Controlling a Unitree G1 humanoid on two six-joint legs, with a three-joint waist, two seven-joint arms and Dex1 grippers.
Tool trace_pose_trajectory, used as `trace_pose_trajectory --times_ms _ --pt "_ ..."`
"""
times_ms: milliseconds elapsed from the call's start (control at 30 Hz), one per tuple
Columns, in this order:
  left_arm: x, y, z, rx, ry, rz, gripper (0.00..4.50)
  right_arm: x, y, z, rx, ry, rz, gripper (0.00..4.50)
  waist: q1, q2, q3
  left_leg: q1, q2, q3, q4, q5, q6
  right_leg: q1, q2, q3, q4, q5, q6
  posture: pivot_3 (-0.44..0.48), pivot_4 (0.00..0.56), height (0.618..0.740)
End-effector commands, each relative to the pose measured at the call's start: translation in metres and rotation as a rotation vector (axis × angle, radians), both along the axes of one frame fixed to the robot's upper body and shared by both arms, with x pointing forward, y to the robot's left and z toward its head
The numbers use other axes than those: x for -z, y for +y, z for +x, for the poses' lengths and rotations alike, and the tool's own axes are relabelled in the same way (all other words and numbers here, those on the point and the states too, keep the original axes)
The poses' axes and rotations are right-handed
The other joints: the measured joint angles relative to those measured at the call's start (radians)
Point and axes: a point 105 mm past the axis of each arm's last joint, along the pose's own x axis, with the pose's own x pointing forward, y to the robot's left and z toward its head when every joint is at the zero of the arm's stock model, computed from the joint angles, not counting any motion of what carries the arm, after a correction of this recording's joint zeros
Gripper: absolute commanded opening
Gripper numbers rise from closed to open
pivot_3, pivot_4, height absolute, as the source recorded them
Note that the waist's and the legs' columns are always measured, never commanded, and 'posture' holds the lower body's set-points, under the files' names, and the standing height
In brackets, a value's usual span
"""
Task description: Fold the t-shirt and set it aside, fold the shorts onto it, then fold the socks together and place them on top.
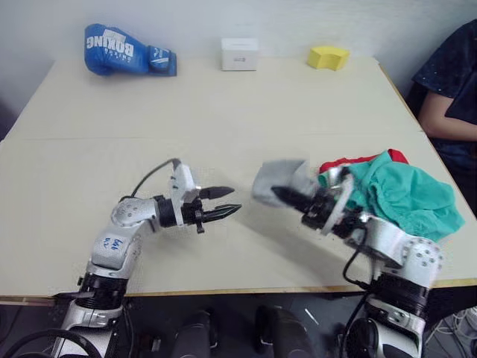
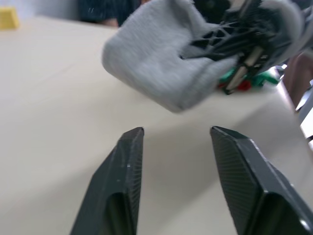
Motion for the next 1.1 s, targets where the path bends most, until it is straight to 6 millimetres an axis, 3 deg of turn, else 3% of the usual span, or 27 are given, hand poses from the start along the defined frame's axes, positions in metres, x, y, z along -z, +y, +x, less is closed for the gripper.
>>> trace_pose_trajectory --times_ms 33,167,233,333,533,633,767,967,1067,1100 --pt "-0.029 -0.005 -0.016 0.076 -0.069 -0.071 3.33 -0.024 -0.047 -0.014 0.188 -0.131 0.045 0.14 0.005 0.0 0.0 0.0 0.0 0.0 0.0 -0.001 0.001 0.0 0.0 0.0 -0.002 0.0 0.0 0.0 0.15 0.74" --pt "-0.04 -0.01 -0.024 0.114 -0.119 -0.123 4.49 -0.033 -0.107 -0.021 0.459 -0.163 0.062 0.14 0.019 -0.001 0.001 0.001 -0.002 0.0 0.001 -0.002 0.005 0.002 0.0 0.001 -0.003 0.001 0.003 0.0 0.15 0.74" --pt "-0.04 -0.01 -0.025 0.118 -0.112 -0.135 4.5 -0.032 -0.137 -0.026 0.591 -0.156 0.072 0.14 0.02 -0.001 0.001 0.003 -0.002 0.0 0.001 -0.002 0.006 0.002 0.0 0.002 -0.003 0.003 0.004 0.0 0.15 0.74" --pt "-0.041 -0.012 -0.025 0.122 -0.094 -0.171 4.5 -0.015 -0.179 -0.027 0.772 -0.068 0.068 0.14 0.026 -0.001 0.001 0.004 -0.001 0.0 0.001 -0.001 0.006 0.003 0.001 0.003 -0.003 0.003 0.003 0.0 0.15 0.74" --pt "-0.038 -0.019 -0.025 0.146 -0.078 -0.159 4.5 0.047 -0.206 -0.012 0.809 0.2 -0.026 0.14 0.025 -0.001 0.001 0.004 0.0 0.0 0.001 0.001 0.005 0.003 0.004 0.005 -0.003 0.004 0.001 0.0 0.15 0.74" --pt "-0.039 -0.02 -0.024 0.156 -0.091 -0.145 4.5 0.06 -0.211 -0.01 0.788 0.276 0.008 0.14 0.028 -0.001 0.001 0.004 0.001 0.0 0.001 0.002 0.005 0.003 0.005 0.006 -0.003 0.005 0.001 0.0 0.15 0.74" --pt "-0.04 -0.015 -0.016 0.119 -0.096 -0.142 4.5 0.07 -0.215 -0.019 0.731 0.371 -0.056 1.49 0.029 0.0 0.001 0.004 0.002 0.0 0.001 0.002 0.004 0.002 0.006 0.006 -0.002 0.005 0.0 0.0 0.15 0.74" --pt "-0.033 -0.003 -0.008 0.089 -0.049 -0.116 4.5 0.046 -0.243 -0.047 0.728 0.323 -0.084 3.59 0.037 -0.001 0.001 0.004 0.002 0.0 0.003 0.002 0.005 0.003 0.007 0.005 -0.003 0.005 0.001 0.0 0.15 0.74" --pt "-0.026 0.004 -0.01 0.1 -0.059 -0.082 4.5 0.049 -0.248 -0.072 0.658 0.378 -0.299 4.47 0.045 -0.001 0.001 0.003 0.002 0.0 0.003 0.001 0.006 0.003 0.007 0.005 -0.004 0.005 0.001 0.0 0.15 0.74" --pt "-0.024 0.007 -0.009 0.09 -0.063 -0.07 4.5 0.05 -0.253 -0.079 0.649 0.39 -0.4 4.47 0.051 0.0 0.001 0.003 0.002 0.0 0.003 0.0 0.006 0.003 0.007 0.006 -0.004 0.005 0.001 0.0 0.15 0.74"
